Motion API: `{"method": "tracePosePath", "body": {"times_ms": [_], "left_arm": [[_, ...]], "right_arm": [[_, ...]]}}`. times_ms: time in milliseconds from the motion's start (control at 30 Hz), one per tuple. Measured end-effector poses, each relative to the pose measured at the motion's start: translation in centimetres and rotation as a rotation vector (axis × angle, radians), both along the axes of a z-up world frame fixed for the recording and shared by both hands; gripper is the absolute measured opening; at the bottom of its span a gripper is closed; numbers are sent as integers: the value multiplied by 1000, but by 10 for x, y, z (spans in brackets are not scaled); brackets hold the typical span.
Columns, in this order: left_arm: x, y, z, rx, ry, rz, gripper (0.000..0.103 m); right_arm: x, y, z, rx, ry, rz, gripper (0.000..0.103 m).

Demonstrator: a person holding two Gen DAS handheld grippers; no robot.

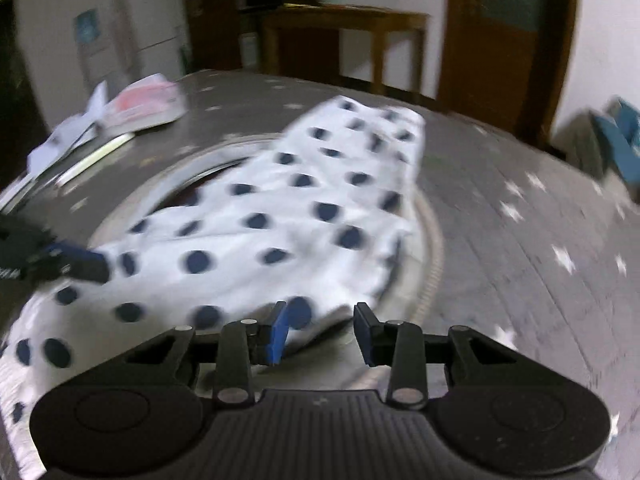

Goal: Fold clothes

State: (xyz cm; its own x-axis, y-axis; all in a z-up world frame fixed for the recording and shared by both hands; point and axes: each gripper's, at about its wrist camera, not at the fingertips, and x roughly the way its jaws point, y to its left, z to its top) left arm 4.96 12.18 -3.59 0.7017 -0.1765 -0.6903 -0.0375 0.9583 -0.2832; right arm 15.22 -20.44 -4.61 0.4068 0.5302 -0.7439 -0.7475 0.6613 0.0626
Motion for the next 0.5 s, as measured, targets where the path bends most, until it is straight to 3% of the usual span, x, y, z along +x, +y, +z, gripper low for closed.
{"method": "tracePosePath", "body": {"times_ms": [233, 333, 400, 500], "left_arm": [[9, -2, -6, 35, 29, 4, 8], [11, -4, -6, 44, 34, 5, 8], [13, -5, -6, 52, 36, 5, 8], [13, -6, -6, 63, 37, 4, 8]], "right_arm": [[24, -10, -11, 73, 6, 3, 33], [26, -8, -13, 101, 16, 33, 26], [27, -8, -14, 127, 31, 46, 10], [24, -8, -9, 119, 21, 29, 4]]}}
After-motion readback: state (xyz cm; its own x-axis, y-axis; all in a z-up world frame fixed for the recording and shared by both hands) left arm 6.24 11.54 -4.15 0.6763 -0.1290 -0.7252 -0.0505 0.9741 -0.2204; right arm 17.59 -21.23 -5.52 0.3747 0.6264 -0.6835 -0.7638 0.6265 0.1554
